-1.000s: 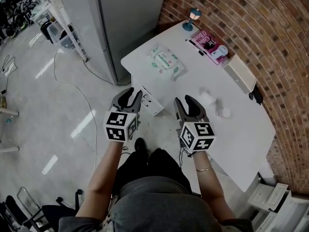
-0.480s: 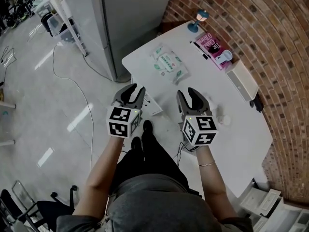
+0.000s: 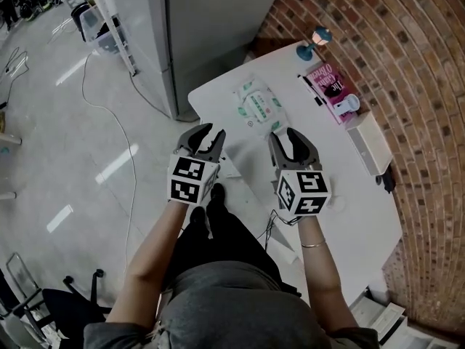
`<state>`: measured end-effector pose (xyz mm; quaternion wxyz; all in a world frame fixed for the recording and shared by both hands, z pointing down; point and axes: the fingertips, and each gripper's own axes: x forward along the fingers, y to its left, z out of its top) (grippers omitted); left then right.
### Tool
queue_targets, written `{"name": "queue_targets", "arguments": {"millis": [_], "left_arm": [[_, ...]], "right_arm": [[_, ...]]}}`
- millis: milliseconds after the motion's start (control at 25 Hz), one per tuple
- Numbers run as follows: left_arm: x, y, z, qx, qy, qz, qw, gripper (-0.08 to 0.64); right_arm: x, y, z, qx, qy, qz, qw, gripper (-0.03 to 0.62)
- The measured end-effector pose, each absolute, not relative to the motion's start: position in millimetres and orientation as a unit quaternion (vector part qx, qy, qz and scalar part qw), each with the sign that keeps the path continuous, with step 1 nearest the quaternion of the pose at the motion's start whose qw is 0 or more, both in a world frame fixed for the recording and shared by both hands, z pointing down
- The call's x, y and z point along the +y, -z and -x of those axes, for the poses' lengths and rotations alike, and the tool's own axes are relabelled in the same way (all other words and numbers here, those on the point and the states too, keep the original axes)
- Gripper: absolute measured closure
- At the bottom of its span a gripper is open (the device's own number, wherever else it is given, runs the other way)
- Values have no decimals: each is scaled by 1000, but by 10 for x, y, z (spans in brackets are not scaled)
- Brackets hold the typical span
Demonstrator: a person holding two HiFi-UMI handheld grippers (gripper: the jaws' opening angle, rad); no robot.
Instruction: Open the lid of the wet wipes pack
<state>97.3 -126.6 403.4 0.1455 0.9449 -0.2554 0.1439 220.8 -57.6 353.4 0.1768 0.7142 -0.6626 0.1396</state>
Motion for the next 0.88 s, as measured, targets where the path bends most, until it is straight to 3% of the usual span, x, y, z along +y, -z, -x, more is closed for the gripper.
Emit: {"name": "queue_targets", "arguments": {"millis": [880], "left_arm": [[-1558, -4433, -1458, -258, -182, -935, 164, 430]], "right_arm": [[-1257, -3985, -2447, -709, -155, -623, 292, 408]]}}
